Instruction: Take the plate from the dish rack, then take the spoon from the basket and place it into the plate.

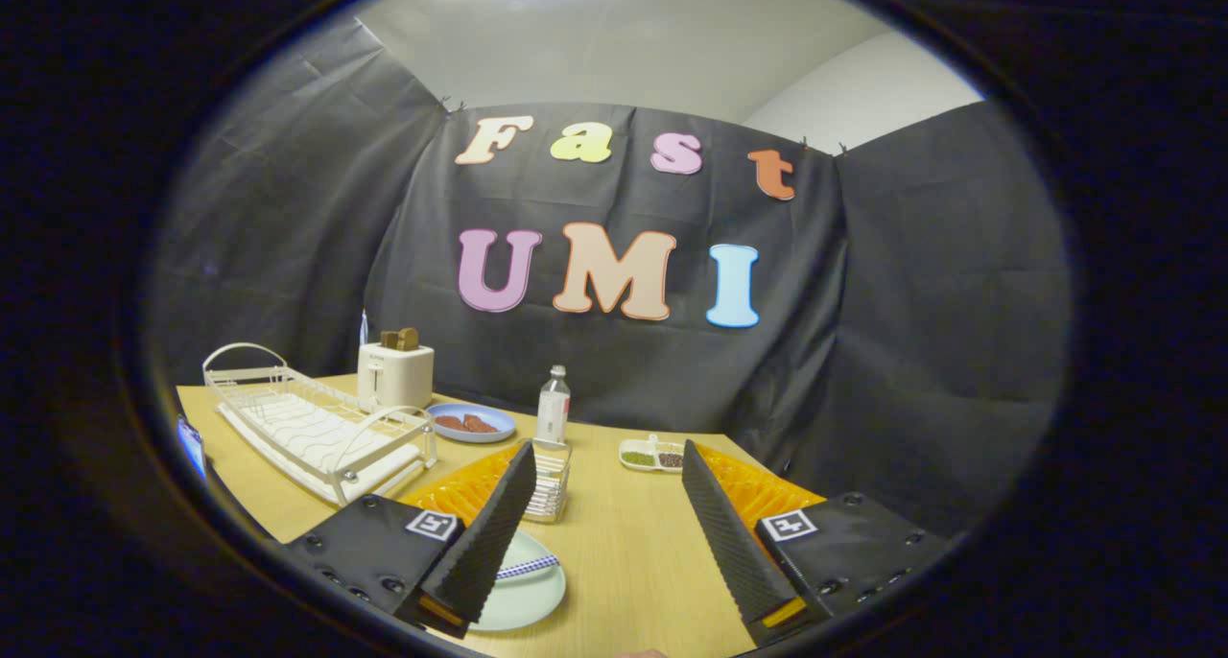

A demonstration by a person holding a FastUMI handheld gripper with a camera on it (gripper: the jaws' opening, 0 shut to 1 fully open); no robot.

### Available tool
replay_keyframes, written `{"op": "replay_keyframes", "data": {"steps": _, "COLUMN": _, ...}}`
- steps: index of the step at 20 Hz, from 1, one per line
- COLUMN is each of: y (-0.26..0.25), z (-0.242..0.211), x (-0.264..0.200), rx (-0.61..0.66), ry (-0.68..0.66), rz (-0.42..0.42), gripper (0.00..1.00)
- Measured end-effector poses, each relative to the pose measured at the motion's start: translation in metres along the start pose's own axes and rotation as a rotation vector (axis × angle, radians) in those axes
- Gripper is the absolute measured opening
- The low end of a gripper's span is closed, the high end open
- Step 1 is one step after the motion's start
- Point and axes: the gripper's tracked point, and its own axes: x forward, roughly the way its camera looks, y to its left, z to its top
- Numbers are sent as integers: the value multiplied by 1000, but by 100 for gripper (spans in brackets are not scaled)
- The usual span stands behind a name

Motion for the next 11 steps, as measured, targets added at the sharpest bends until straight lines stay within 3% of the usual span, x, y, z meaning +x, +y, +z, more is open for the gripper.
{"op": "replay_keyframes", "data": {"steps": 11, "y": -20, "z": 2, "x": -2, "rx": 11, "ry": -19, "rz": -51, "gripper": 98}}
